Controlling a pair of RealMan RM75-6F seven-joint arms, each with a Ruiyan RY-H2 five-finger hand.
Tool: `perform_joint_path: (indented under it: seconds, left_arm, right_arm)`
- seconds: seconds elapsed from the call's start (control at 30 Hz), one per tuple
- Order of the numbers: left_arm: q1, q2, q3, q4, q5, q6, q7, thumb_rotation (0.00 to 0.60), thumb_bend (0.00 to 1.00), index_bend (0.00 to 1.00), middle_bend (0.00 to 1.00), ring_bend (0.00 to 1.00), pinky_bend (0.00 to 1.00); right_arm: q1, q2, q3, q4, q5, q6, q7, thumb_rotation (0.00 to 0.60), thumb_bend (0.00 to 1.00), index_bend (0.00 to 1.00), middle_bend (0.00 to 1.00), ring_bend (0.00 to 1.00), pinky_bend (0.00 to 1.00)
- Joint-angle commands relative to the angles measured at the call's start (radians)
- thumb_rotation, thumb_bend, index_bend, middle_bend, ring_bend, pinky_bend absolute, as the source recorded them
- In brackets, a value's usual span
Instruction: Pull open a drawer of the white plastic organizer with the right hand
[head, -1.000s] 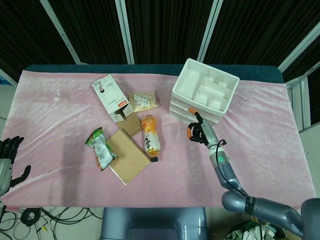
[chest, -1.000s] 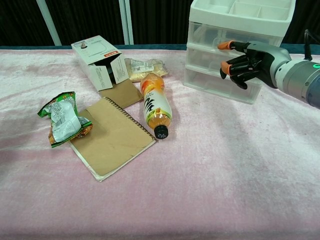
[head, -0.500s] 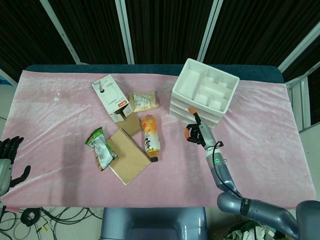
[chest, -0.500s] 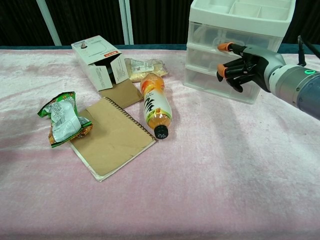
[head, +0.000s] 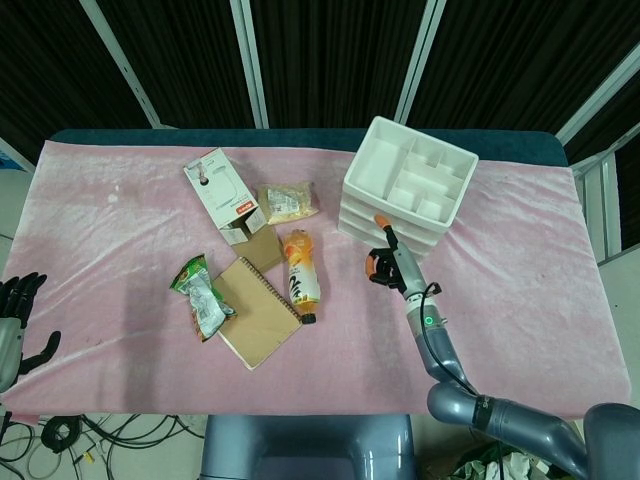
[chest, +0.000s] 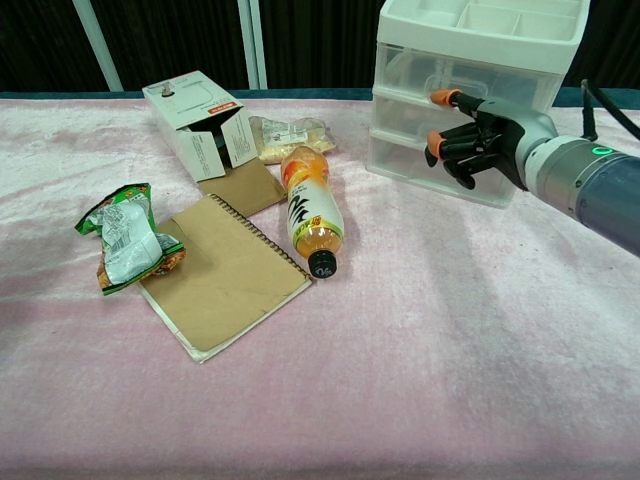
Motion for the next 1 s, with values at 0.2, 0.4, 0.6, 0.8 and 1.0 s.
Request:
perform_joint_path:
  seconds: [0.2, 0.4, 0.6, 0.8, 1.0]
  left_arm:
    - [0.0, 0.0, 0.0, -0.001, -0.002, -0.001, 0.001, 0.6, 0.36, 0.08, 0.06, 0.02, 0.03]
    - [0.0, 0.001, -0.001, -0.002, -0.003, -0.002, 0.0, 0.6, 0.36, 0.08, 0.06, 0.01, 0.03]
    - [0.0, 0.002, 0.0, -0.003, -0.004, -0.004, 0.0, 0.6, 0.36, 0.08, 0.06, 0.02, 0.05]
    - [0.0, 0.002, -0.001, -0.003, -0.006, -0.004, 0.001, 0.6, 0.36, 0.08, 0.06, 0.02, 0.05]
    - [0.0, 0.002, -0.001, -0.005, -0.008, -0.005, 0.002, 0.6, 0.36, 0.08, 0.06, 0.02, 0.05]
  right_arm:
    - [0.0, -0.009, 0.014, 0.012, -0.01, -0.017, 0.004, 0.6, 0.57, 0.02, 0.69, 0.76, 0.8]
    - [0.0, -0.013, 0.024, 0.016, -0.017, -0.024, 0.003, 0.6, 0.57, 0.02, 0.69, 0.76, 0.8]
    - [0.001, -0.012, 0.03, 0.016, -0.023, -0.038, 0.001, 0.6, 0.57, 0.03, 0.69, 0.76, 0.8]
    - [0.002, -0.01, 0.031, 0.011, -0.028, -0.047, -0.005, 0.6, 0.57, 0.04, 0.69, 0.76, 0.8]
    - [-0.001, -0.01, 0.032, 0.006, -0.033, -0.054, -0.001, 0.6, 0.57, 0.06, 0.69, 0.76, 0.8]
